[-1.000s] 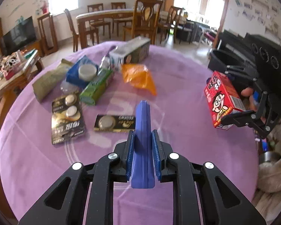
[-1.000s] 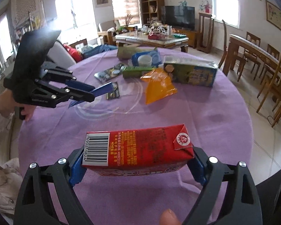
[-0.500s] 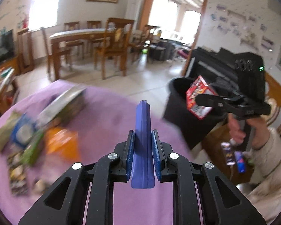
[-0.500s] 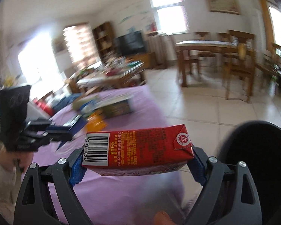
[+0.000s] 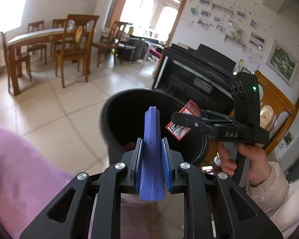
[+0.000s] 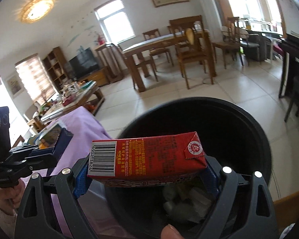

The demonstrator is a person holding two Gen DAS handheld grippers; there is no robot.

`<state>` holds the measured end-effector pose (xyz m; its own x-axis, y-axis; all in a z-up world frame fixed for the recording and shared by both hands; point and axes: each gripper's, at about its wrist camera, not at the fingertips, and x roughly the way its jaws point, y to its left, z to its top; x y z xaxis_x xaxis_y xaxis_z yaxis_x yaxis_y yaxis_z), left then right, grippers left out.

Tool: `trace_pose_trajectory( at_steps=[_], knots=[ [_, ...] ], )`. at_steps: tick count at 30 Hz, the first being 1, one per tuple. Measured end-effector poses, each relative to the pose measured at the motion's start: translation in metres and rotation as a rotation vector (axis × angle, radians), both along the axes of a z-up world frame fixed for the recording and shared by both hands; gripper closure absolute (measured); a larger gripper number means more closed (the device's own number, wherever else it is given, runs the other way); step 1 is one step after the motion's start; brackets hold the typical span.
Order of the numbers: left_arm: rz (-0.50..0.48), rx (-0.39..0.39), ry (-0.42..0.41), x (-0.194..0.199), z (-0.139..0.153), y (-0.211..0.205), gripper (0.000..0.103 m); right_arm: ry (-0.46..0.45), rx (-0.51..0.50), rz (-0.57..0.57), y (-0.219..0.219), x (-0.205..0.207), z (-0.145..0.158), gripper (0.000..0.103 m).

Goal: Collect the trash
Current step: 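Carry the carton and blue stick to the black bin and open both tools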

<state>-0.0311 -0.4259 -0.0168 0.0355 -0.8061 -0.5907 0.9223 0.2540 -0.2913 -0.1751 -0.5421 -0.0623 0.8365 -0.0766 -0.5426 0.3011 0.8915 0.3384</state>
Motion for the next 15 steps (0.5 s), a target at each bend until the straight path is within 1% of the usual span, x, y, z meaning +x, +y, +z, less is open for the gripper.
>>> trace_pose_trajectory(
  at_steps=[6, 13, 14, 15],
  knots=[
    [-0.019, 0.042, 0.024, -0.006, -0.023, -0.054, 0.084, 0.007, 0.027, -0.040, -0.020, -0.008, -0.015, 0.015],
    [-0.011, 0.090, 0.023, -0.003, -0.042, -0.074, 0.083, 0.010, 0.054, -0.058, -0.040, -0.021, -0.027, 0.014],
    [-0.011, 0.098, 0.023, -0.003, -0.043, -0.073, 0.081, 0.013, 0.061, -0.060, -0.043, -0.023, -0.029, 0.014],
    [-0.010, 0.106, 0.019, -0.003, -0.045, -0.075, 0.072, 0.017, 0.067, -0.062, -0.045, -0.024, -0.030, 0.013]
  ],
)
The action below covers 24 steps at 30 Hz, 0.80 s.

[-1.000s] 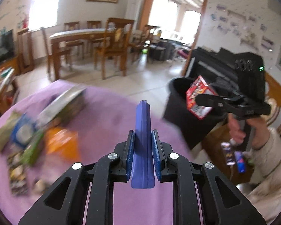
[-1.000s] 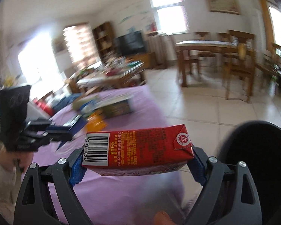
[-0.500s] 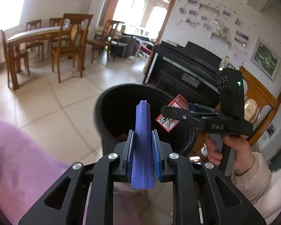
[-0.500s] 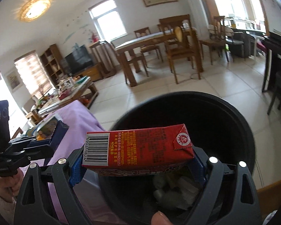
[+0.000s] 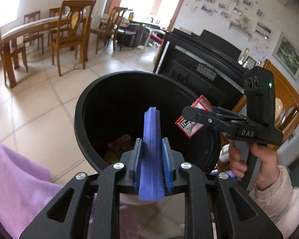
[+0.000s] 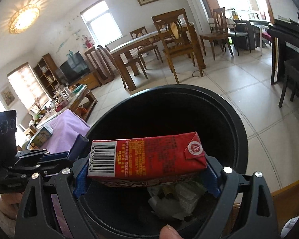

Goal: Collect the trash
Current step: 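Carry the carton and blue stick to the black bin and open both tools, then grasp the black battery card with the right tool while the left tool grasps the tan paper packet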

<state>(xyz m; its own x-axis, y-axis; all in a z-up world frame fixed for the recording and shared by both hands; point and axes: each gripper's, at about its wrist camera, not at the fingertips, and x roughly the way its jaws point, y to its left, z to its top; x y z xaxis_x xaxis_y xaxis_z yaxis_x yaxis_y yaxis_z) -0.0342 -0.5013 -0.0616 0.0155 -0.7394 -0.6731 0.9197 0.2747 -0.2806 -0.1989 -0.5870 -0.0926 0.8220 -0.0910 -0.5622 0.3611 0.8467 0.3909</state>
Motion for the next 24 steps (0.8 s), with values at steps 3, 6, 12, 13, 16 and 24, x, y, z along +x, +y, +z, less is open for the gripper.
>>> trace_pose_trajectory(
  at_steps=[3, 6, 12, 13, 16, 24],
  knots=[
    [0.016, 0.002, -0.029, -0.004, 0.002, 0.009, 0.043, 0.008, 0.005, -0.013, -0.003, 0.000, -0.003, 0.005],
    [0.020, -0.002, -0.028, -0.004, 0.004, 0.016, 0.041, 0.012, 0.009, -0.017, -0.005, -0.001, -0.004, 0.005],
    [0.046, -0.021, -0.032, 0.001, 0.013, 0.043, 0.040, 0.021, -0.021, 0.006, 0.008, 0.005, 0.001, 0.005],
    [0.054, -0.025, -0.031, 0.002, 0.014, 0.053, 0.040, 0.023, -0.029, 0.014, 0.013, 0.007, 0.003, 0.005],
    [0.093, -0.043, -0.033, 0.011, 0.020, 0.085, 0.039, 0.027, -0.051, 0.048, 0.028, 0.016, 0.008, 0.006],
    [0.356, -0.096, -0.124, 0.060, 0.054, 0.229, 0.028, 0.043, -0.097, 0.290, 0.116, 0.068, 0.029, 0.022]
  ],
)
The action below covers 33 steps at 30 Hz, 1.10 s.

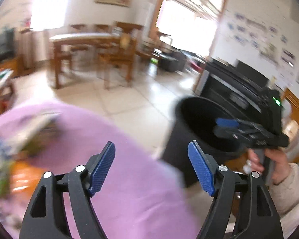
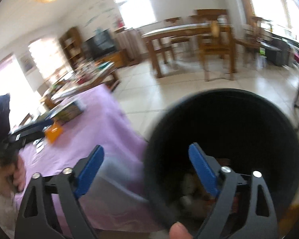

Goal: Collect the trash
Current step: 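Grasp the black battery card with the right tool while the left tool grasps the tan paper packet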

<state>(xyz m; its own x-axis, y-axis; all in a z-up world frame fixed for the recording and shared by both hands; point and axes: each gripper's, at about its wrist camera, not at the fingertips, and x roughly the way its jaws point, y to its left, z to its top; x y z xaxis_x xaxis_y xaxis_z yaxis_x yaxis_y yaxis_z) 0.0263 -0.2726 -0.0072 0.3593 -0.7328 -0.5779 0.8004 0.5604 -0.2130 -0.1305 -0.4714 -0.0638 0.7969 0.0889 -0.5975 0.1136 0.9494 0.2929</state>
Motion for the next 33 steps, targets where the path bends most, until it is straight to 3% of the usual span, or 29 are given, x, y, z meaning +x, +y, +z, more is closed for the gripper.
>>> trace_pose_trajectory(
  at_steps=[5, 7, 10, 14, 16, 21, 23, 25, 29, 31, 33],
  knots=[
    [0.260, 0.001, -0.057, 0.047, 0.018, 0.118, 0.028, 0.020, -0.058, 0.266, 0.103, 0.051, 0.012, 0.027],
    [0.345, 0.041, -0.099, 0.064, 0.023, 0.156, 0.028, 0.030, -0.090, 0.357, 0.144, 0.069, 0.015, 0.032],
    [0.418, 0.120, -0.125, 0.099, 0.024, 0.198, 0.028, 0.054, -0.130, 0.507, 0.210, 0.095, 0.013, 0.033],
    [0.402, 0.214, -0.051, 0.153, 0.008, 0.221, 0.028, 0.112, -0.151, 0.623, 0.273, 0.124, 0.003, 0.033],
    [0.375, 0.250, -0.029, 0.174, -0.002, 0.223, 0.028, 0.150, -0.186, 0.662, 0.300, 0.138, -0.005, 0.038],
    [0.346, 0.266, 0.011, 0.212, -0.023, 0.227, 0.028, 0.203, -0.236, 0.698, 0.336, 0.164, -0.015, 0.043],
    [0.331, 0.258, 0.041, 0.221, -0.034, 0.230, 0.038, 0.222, -0.259, 0.708, 0.344, 0.172, -0.020, 0.049],
    [0.310, 0.262, 0.087, 0.232, -0.044, 0.227, 0.064, 0.238, -0.284, 0.719, 0.350, 0.172, -0.026, 0.056],
    [0.304, 0.261, 0.099, 0.233, -0.059, 0.225, 0.069, 0.217, -0.344, 0.729, 0.360, 0.167, -0.027, 0.063],
    [0.316, 0.232, 0.113, 0.234, -0.062, 0.229, 0.072, 0.213, -0.339, 0.736, 0.361, 0.163, -0.026, 0.075],
    [0.327, 0.222, 0.119, 0.232, -0.063, 0.231, 0.075, 0.209, -0.345, 0.733, 0.359, 0.156, -0.024, 0.076]
  ],
)
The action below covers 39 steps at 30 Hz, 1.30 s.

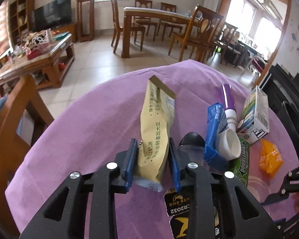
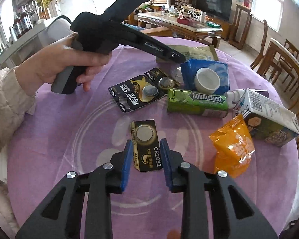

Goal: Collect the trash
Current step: 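Grasp the black battery card with the right tool while the left tool grasps the tan paper packet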

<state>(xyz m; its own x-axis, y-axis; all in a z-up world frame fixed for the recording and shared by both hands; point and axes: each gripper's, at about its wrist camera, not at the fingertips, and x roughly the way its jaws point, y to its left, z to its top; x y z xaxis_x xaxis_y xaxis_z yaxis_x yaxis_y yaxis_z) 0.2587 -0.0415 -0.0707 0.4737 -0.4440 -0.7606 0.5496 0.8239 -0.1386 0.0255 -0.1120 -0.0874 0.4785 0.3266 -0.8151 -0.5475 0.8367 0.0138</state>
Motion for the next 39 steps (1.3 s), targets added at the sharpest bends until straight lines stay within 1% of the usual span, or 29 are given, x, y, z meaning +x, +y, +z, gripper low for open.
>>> trace_pose_trajectory(
  at_steps=[3, 4, 6, 7, 9, 10, 11, 12, 15, 17, 19, 20, 22, 23, 24, 25, 26, 27, 28, 29, 30, 31, 33, 34, 35, 39],
  knots=[
    [0.003, -0.008, 0.002, -0.008, -0.001, 0.000, 0.078, 0.011, 0.014, -0.006, -0.002, -0.006, 0.000, 0.076],
    [0.005, -0.014, -0.003, -0.013, 0.001, 0.002, 0.079, 0.017, 0.023, -0.009, -0.003, -0.003, 0.001, 0.076],
    [0.012, -0.022, -0.016, -0.024, 0.004, 0.007, 0.079, 0.020, 0.049, -0.016, -0.009, -0.011, 0.003, 0.076],
    [0.016, -0.027, -0.024, -0.029, 0.006, 0.011, 0.079, 0.019, 0.059, -0.021, -0.010, -0.009, 0.003, 0.076],
    [0.027, -0.049, -0.041, -0.042, 0.012, 0.019, 0.079, 0.016, 0.089, -0.037, -0.018, -0.009, 0.007, 0.077],
    [0.032, -0.061, -0.047, -0.047, 0.016, 0.023, 0.079, 0.014, 0.104, -0.043, -0.022, -0.010, 0.009, 0.080],
    [0.036, -0.078, -0.057, -0.055, 0.022, 0.027, 0.079, 0.007, 0.118, -0.050, -0.027, -0.013, 0.012, 0.091],
    [0.038, -0.087, -0.065, -0.061, 0.026, 0.030, 0.079, -0.001, 0.128, -0.058, -0.032, -0.016, 0.015, 0.095],
    [0.039, -0.108, -0.101, -0.084, 0.042, 0.037, 0.079, -0.016, 0.145, -0.068, -0.045, -0.024, 0.022, 0.095],
    [0.036, -0.128, -0.115, -0.100, 0.052, 0.040, 0.079, 0.001, 0.164, -0.070, -0.052, -0.028, 0.021, 0.093],
    [0.028, -0.151, -0.123, -0.116, 0.060, 0.039, 0.079, 0.039, 0.193, -0.064, -0.054, -0.026, 0.017, 0.089],
    [0.026, -0.155, -0.128, -0.124, 0.062, 0.040, 0.079, 0.048, 0.200, -0.062, -0.054, -0.027, 0.014, 0.082],
    [0.024, -0.157, -0.133, -0.139, 0.063, 0.037, 0.079, 0.038, 0.189, -0.052, -0.049, -0.024, 0.012, 0.038],
    [0.026, -0.157, -0.133, -0.144, 0.063, 0.036, 0.079, 0.033, 0.182, -0.049, -0.046, -0.023, 0.010, 0.034],
    [0.027, -0.158, -0.133, -0.150, 0.063, 0.036, 0.079, 0.042, 0.176, -0.036, -0.040, -0.020, 0.007, 0.034],
    [0.031, -0.162, -0.131, -0.157, 0.061, 0.036, 0.079, 0.048, 0.169, -0.030, -0.036, -0.018, 0.005, 0.036],
    [0.034, -0.168, -0.128, -0.161, 0.059, 0.039, 0.079, 0.046, 0.135, -0.025, -0.029, -0.016, 0.002, 0.037],
    [0.039, -0.177, -0.121, -0.166, 0.058, 0.042, 0.079, 0.045, 0.102, -0.022, -0.024, -0.015, -0.001, 0.051],
    [0.044, -0.182, -0.118, -0.169, 0.057, 0.044, 0.079, 0.048, 0.048, -0.017, -0.016, -0.015, -0.007, 0.062],
    [0.048, -0.186, -0.117, -0.173, 0.056, 0.046, 0.079, 0.007, 0.003, -0.013, -0.009, -0.019, -0.008, 0.064],
    [0.053, -0.193, -0.113, -0.176, 0.054, 0.050, 0.079, 0.007, 0.005, -0.008, -0.007, -0.020, -0.008, 0.075],
    [0.056, -0.202, -0.108, -0.178, 0.053, 0.053, 0.079, 0.021, 0.012, -0.010, -0.005, -0.020, -0.009, 0.075],
    [0.065, -0.215, -0.102, -0.180, 0.051, 0.060, 0.079, 0.007, -0.009, -0.012, -0.001, -0.025, -0.009, 0.077],
    [0.067, -0.216, -0.102, -0.181, 0.051, 0.062, 0.079, 0.011, -0.005, -0.007, -0.001, -0.029, -0.010, 0.101],
    [0.067, -0.219, -0.102, -0.180, 0.052, 0.063, 0.079, 0.015, 0.011, 0.004, 0.000, -0.033, -0.009, 0.103],
    [0.059, -0.227, -0.104, -0.187, 0.053, 0.064, 0.079, -0.014, 0.066, -0.044, -0.019, -0.050, -0.001, 0.103]
  ],
)
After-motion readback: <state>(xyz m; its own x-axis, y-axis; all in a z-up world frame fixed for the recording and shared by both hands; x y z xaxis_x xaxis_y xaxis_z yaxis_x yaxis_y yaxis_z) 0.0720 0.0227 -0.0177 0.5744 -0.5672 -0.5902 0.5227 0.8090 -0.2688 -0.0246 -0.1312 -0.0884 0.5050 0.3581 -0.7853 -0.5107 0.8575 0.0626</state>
